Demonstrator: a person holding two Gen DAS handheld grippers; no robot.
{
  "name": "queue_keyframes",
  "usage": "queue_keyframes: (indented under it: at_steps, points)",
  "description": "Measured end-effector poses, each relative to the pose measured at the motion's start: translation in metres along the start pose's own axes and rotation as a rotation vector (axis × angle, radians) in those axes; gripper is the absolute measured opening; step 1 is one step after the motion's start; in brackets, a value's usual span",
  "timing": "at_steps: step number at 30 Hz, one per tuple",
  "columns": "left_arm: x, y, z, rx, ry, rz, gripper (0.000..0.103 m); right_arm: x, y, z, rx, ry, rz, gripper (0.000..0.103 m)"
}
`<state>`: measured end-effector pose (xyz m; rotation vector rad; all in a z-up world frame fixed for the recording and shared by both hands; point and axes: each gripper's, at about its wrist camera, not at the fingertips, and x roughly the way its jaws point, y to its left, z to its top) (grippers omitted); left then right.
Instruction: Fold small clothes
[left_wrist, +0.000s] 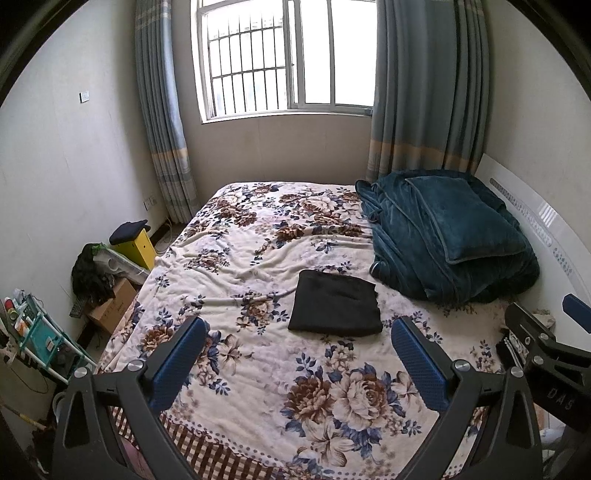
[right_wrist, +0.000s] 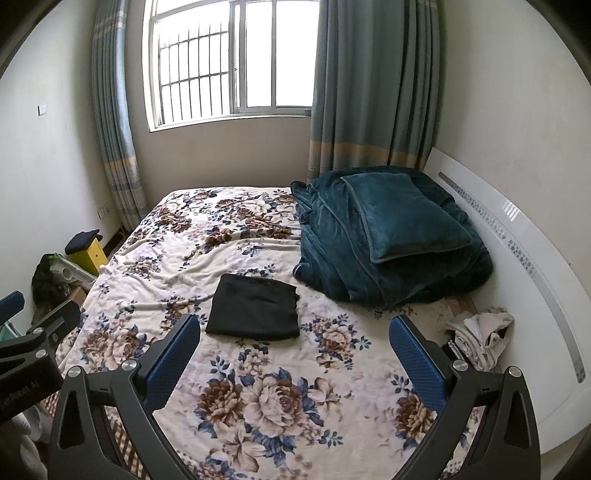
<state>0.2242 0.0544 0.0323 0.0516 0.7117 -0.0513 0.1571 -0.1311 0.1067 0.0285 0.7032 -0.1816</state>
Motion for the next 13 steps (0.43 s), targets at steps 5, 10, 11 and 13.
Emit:
queue_keyframes:
  at_steps: [5, 10, 11, 13]
  points:
    - [0.0002, 0.0009, -0.0011, 0.003, 0.003, 0.001, 0.103, -0.0002, -0.0007, -0.0005, 0.000, 0.000, 0.000, 0.103]
    - [-0.0017, 0.0009, 0.0036, -0.002, -0.005, 0.008, 0.103, -0.0012, -0.0008, -0.0012, 0.002, 0.002, 0.002, 0.103]
    - [-0.0019, 0.0014, 0.0055, -0.006, -0.007, 0.013, 0.103, -0.0017, -0.0011, -0.0015, 0.002, 0.002, 0.003, 0.103]
    - [-0.0031, 0.0007, 0.0077, -0.007, -0.010, 0.009, 0.103, -0.0020, -0.0012, -0.0017, 0.002, 0.002, 0.003, 0.103]
